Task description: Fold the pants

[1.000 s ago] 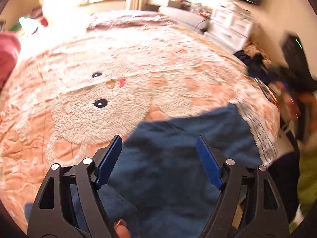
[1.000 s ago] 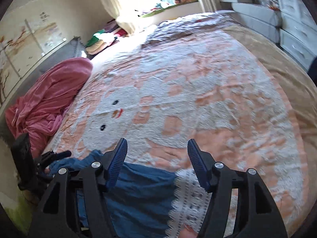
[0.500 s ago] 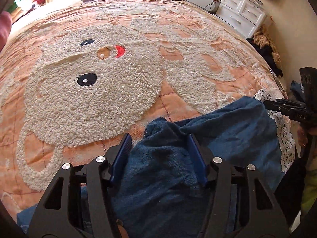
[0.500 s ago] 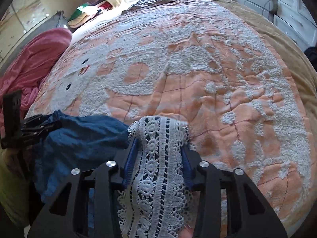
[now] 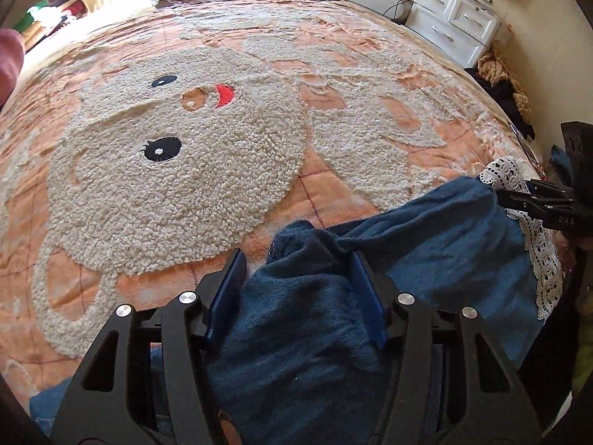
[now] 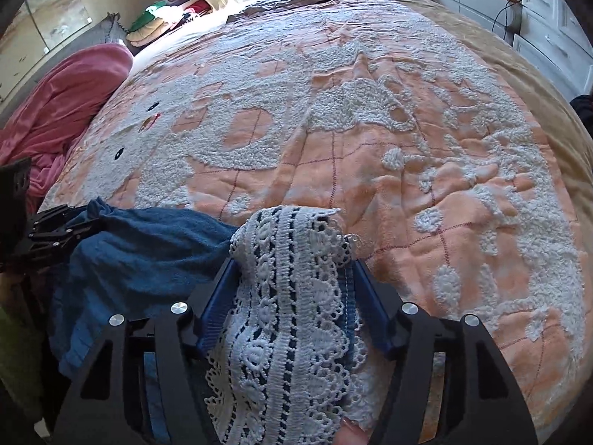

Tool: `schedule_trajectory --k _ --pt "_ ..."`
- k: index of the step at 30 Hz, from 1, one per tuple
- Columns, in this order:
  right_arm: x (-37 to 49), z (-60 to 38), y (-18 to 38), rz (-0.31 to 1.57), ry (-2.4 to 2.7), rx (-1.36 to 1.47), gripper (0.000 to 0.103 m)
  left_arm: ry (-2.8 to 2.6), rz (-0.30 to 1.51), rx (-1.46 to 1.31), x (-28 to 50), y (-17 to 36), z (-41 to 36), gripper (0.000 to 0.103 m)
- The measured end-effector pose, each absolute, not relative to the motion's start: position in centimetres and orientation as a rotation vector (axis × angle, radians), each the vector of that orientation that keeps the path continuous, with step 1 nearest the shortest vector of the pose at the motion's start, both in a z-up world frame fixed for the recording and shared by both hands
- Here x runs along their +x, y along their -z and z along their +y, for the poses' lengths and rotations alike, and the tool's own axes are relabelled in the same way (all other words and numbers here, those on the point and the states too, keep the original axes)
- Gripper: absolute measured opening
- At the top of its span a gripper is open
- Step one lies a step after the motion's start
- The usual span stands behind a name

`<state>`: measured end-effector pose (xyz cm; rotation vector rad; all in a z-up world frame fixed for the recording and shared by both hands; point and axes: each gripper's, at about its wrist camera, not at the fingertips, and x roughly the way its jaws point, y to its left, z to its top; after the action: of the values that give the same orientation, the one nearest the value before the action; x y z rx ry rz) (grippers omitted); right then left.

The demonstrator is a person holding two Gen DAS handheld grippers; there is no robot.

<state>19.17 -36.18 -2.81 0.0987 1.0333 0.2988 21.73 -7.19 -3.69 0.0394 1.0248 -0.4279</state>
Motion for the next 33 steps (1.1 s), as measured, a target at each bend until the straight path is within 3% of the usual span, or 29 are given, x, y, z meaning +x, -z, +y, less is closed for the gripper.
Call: schedule_trajectory --k 2,4,7,12,17,24,26,28,30,33 --pt "18.8 -35.6 2.3 1.019 -0.323 0.080 0.038 0.431 1.019 0.042 21.6 3.6 -7.3 0.044" --pt "18.4 -34.8 2.0 1.014 -0.374 0.075 0.027 0.449 1.020 0.037 21.6 3.6 -7.5 0.031" --pt "18.1 -34.5 1.6 0.998 -0.392 0.088 0.022 0.468 1.014 0.051 21.3 3.5 -8.0 0.016" --pt "17.6 -35.7 -0.8 0.894 -0.391 0.153 0.020 0.451 0.969 0.005 21.4 2.4 -7.1 0.008" --pt "18.8 -34.9 -3.2 0.807 -0.375 0.092 0.020 0.393 0.773 0.068 21.3 -1.4 -7.2 0.008" --pt "24.5 -34.2 1.3 0.976 -0.297 0.007 0.021 0.351 0.873 0.092 24.5 2.8 -8.2 0.008" --pt "24.7 -33.9 2.8 1.002 -0.297 -0.025 0.028 0.324 0.899 0.073 25.0 3.8 -7.7 0.013" --pt "24.6 -34.7 2.8 0.997 -0.288 0.000 0.044 0.310 0.884 0.053 24.9 3.3 -7.1 0.018" --pt "24.4 -35.9 2.2 0.985 -0.294 0.054 0.049 0.285 0.859 0.038 24.8 2.7 -6.4 0.029" --pt "23.0 -37.6 0.6 0.938 -0.264 0.090 0.054 0.268 0.825 0.027 24.1 1.5 -5.6 0.030"
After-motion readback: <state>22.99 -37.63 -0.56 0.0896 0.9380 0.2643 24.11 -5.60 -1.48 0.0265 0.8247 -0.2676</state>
